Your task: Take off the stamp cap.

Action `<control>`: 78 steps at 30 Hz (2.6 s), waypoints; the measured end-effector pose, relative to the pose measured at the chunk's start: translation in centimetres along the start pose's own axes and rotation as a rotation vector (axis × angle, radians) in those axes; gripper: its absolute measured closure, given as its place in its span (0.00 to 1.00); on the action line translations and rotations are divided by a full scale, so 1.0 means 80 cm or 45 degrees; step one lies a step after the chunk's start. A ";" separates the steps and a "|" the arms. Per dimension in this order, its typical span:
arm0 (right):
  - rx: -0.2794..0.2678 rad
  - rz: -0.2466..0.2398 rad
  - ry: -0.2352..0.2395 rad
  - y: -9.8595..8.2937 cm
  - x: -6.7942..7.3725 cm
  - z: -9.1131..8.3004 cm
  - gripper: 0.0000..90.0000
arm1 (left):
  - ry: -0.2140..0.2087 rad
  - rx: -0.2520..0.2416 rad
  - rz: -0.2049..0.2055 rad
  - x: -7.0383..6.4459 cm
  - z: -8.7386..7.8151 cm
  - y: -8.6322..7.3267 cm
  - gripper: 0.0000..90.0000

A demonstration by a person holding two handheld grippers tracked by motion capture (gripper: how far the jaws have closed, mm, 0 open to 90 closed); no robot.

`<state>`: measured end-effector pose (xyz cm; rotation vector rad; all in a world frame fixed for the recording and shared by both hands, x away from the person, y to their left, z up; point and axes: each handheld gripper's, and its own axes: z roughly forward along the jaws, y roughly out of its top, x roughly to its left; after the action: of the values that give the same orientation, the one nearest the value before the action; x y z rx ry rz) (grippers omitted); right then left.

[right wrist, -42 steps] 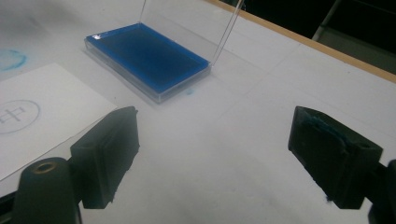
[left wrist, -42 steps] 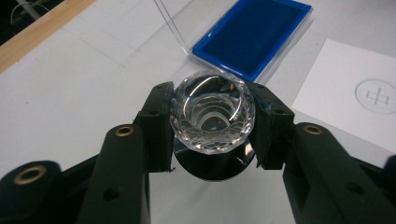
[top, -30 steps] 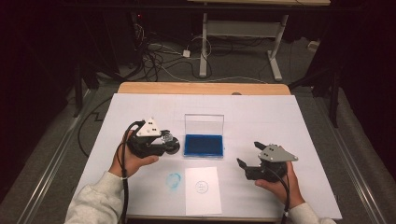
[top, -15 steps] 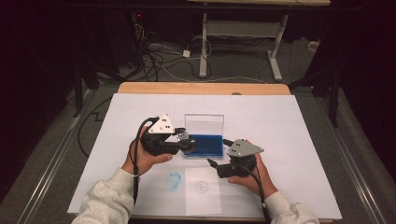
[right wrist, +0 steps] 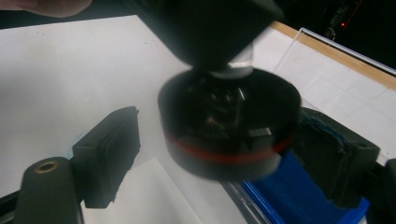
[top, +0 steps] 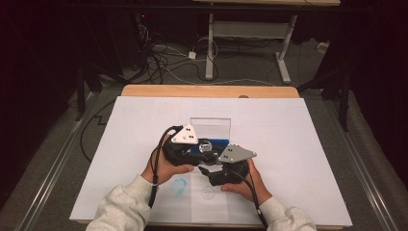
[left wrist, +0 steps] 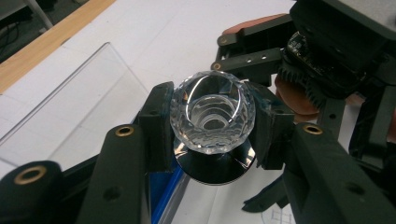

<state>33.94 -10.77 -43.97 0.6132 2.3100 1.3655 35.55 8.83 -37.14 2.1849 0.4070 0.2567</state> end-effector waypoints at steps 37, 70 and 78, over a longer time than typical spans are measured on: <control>0.004 -0.066 -0.029 -0.005 0.000 -0.009 0.40 | -0.043 -0.043 -0.011 0.001 -0.006 -0.007 0.61; 0.082 -0.036 -0.007 -0.002 0.001 -0.011 0.43 | 0.022 -0.071 0.005 -0.011 -0.003 -0.012 0.61; 0.084 -0.019 0.007 -0.001 0.002 -0.012 0.43 | 0.052 -0.075 0.024 -0.018 -0.003 -0.012 0.61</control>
<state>33.26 -11.37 -43.63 0.6115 2.3676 1.2901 33.95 9.00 -37.79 2.1297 0.3968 0.3202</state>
